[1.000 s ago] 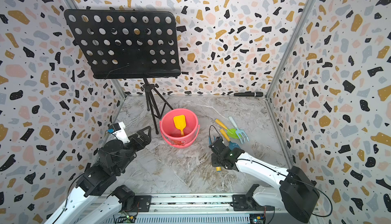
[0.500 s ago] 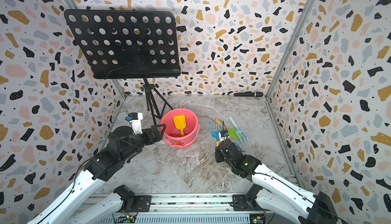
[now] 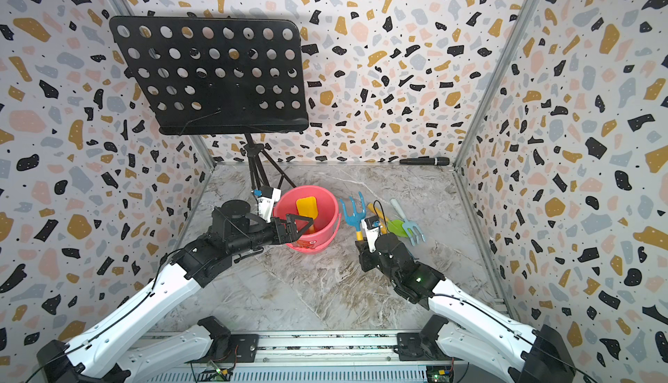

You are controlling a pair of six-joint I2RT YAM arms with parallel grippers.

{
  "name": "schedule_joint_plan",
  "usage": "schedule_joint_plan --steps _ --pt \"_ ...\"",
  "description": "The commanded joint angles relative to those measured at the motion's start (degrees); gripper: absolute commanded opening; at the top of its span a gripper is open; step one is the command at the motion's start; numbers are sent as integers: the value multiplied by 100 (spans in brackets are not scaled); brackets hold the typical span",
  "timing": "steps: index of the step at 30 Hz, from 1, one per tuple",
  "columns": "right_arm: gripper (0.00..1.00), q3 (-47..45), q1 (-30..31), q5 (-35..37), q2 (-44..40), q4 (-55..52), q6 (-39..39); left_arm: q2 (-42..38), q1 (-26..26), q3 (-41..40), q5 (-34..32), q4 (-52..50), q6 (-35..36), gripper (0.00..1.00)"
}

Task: Organize the gardening tools
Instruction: Pick up the gardening tool from the center of the board.

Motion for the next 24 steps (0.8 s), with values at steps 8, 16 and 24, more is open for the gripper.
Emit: schedule_joint_plan --steps 8,16,24 --pt "0 390 74 -655 486 1025 -253 299 -349 259 252 872 242 100" --pt "0 458 145 -779 574 1191 -295 439 -420 247 -215 1166 651 91" --pt "0 604 163 -903 619 1216 -360 827 -457 446 -214 1474 1019 80"
